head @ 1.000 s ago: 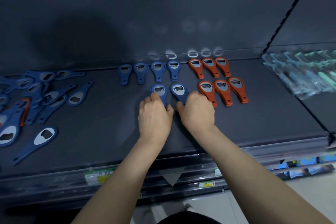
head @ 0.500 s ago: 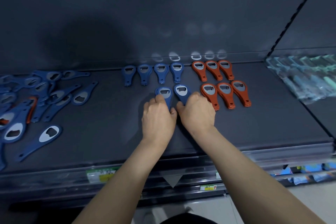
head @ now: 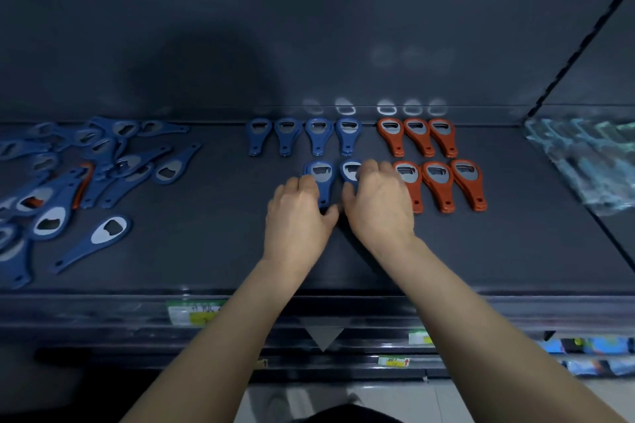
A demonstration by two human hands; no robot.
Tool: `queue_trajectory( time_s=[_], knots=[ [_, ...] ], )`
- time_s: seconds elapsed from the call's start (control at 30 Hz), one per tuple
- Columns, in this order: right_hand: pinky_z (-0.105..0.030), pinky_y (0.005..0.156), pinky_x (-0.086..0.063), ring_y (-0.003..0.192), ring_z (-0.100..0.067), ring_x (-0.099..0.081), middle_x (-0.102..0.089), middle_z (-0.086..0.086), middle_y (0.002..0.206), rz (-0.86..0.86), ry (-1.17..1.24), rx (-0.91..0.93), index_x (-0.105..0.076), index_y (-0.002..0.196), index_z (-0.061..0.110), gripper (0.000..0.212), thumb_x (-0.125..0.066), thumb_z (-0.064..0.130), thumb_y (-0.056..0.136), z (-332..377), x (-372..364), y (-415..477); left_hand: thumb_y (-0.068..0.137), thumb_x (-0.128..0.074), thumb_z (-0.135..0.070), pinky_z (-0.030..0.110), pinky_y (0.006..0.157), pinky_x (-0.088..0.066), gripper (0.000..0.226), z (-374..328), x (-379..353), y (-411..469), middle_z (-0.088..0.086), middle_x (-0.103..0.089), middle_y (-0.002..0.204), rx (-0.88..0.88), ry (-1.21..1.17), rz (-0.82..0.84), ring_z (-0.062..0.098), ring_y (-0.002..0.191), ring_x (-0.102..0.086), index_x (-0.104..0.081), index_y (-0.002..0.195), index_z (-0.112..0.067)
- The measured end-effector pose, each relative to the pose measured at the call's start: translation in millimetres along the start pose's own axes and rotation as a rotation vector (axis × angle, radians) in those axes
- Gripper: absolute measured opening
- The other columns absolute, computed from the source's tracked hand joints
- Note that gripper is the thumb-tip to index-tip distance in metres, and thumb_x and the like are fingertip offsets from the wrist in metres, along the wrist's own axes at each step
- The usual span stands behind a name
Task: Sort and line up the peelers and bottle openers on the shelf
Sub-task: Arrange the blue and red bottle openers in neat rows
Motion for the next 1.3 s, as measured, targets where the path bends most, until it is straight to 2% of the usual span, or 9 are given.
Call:
queue_trajectory(
  time_s=[0.13, 0.33, 0.63, 0.7, 0.83, 0.97, 1.03, 1.17, 1.3],
  knots=[
    [-0.032, 0.085, -0.037, 0.106, -0.029, -0.048, -0.056, -0.014, 0.111, 0.084, 0.037, 0.241, -0.057, 0.112, 0.004, 0.026, -0.050, 0.019, 0.092, 37.0, -4.0, 7.0, 0.086, -0.061, -0.026, 0.039, 0.084, -0.040, 0.019, 31.4, 33.4, -0.9, 0.007, -0.056, 0.099, 0.022, 0.043, -0.050, 0.025, 0.096, -0.050, -0.055, 0.097, -0.011],
    [-0.036, 0.093, -0.039, 0.112, -0.029, -0.045, -0.053, -0.013, 0.120, 0.280, 0.003, 0.549, -0.053, 0.121, 0.007, 0.034, -0.049, 0.028, 0.095, 120.0, -40.7, -0.6, 0.086, -0.061, -0.017, 0.045, 0.088, -0.034, 0.023, 128.4, 104.8, -27.4, 0.015, -0.057, 0.109, 0.288, 0.314, -0.141, 0.036, 0.106, -0.048, -0.059, 0.106, -0.006],
    [-0.036, 0.094, -0.035, 0.116, -0.027, -0.041, -0.049, -0.010, 0.126, 0.328, -0.022, 0.695, -0.051, 0.125, 0.010, 0.038, -0.050, 0.032, 0.095, 236.0, -84.9, 4.4, 0.087, -0.059, -0.017, 0.045, 0.089, -0.035, 0.024, 240.8, 185.1, -22.2, 0.018, -0.057, 0.113, 0.470, 0.322, -0.248, 0.038, 0.105, -0.047, -0.060, 0.108, -0.005],
    [-0.037, 0.098, -0.033, 0.121, -0.027, -0.036, -0.045, -0.009, 0.131, 0.333, -0.035, 0.692, -0.048, 0.128, 0.010, 0.042, -0.053, 0.034, 0.093, 255.4, -95.8, 11.4, 0.088, -0.061, -0.027, 0.045, 0.090, -0.034, 0.032, 258.3, 189.5, -9.9, 0.017, -0.054, 0.116, 0.483, 0.312, -0.215, 0.037, 0.109, -0.044, -0.058, 0.112, -0.006],
    [-0.041, 0.105, -0.027, 0.133, -0.027, -0.021, -0.031, -0.006, 0.145, 0.408, -0.029, 0.627, -0.034, 0.141, 0.018, 0.064, -0.057, 0.045, 0.088, 285.6, -119.3, 34.1, 0.081, -0.057, -0.060, 0.048, 0.096, -0.034, 0.072, 293.8, 188.1, 19.4, 0.016, -0.041, 0.131, 0.573, 0.402, -0.017, 0.037, 0.120, -0.036, -0.043, 0.129, -0.008],
    [-0.048, 0.111, -0.013, 0.141, -0.028, 0.002, -0.001, 0.003, 0.157, 0.578, -0.034, 0.585, -0.009, 0.147, 0.043, 0.084, -0.059, 0.057, 0.082, 301.7, -145.1, 46.1, 0.074, -0.060, -0.068, 0.046, 0.100, -0.031, 0.090, 319.9, 179.6, 39.9, 0.013, -0.034, 0.142, 0.587, 0.336, 0.210, 0.036, 0.127, -0.028, -0.029, 0.142, -0.018],
    [-0.050, 0.112, -0.009, 0.142, -0.030, 0.006, 0.007, 0.005, 0.157, 0.626, -0.061, 0.587, -0.006, 0.144, 0.052, 0.084, -0.060, 0.059, 0.080, 307.8, -153.1, 49.4, 0.071, -0.061, -0.070, 0.045, 0.102, -0.029, 0.092, 326.1, 177.9, 48.3, 0.011, -0.033, 0.143, 0.549, 0.322, 0.279, 0.035, 0.128, -0.025, -0.028, 0.143, -0.022],
    [-0.047, 0.109, -0.016, 0.138, -0.030, -0.013, -0.012, -0.002, 0.154, 0.630, -0.056, 0.595, -0.023, 0.141, 0.048, 0.070, -0.058, 0.059, 0.081, 313.7, -155.2, 53.0, 0.058, -0.064, -0.077, 0.046, 0.105, -0.025, 0.108, 330.8, 172.9, 52.8, 0.011, -0.026, 0.144, 0.525, 0.348, 0.369, 0.033, 0.131, -0.022, -0.023, 0.143, -0.026],
    [-0.043, 0.102, -0.034, 0.123, -0.023, -0.034, -0.038, -0.003, 0.130, 0.613, 0.100, 0.554, -0.046, 0.124, 0.031, 0.048, -0.063, 0.048, 0.083, 312.9, -147.5, 54.6, 0.071, -0.063, -0.065, 0.045, 0.101, -0.028, 0.087, 328.1, 172.0, 51.7, 0.010, -0.030, 0.136, 0.488, 0.385, 0.366, 0.032, 0.126, -0.028, -0.030, 0.139, -0.023]
  ],
)
Point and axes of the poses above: each hand's wrist, its own y-axis towards the middle knuckle, its own x-axis out of the back of the hand, z = x × y, the point moved 6 cm from there along y, towards the middle knuckle
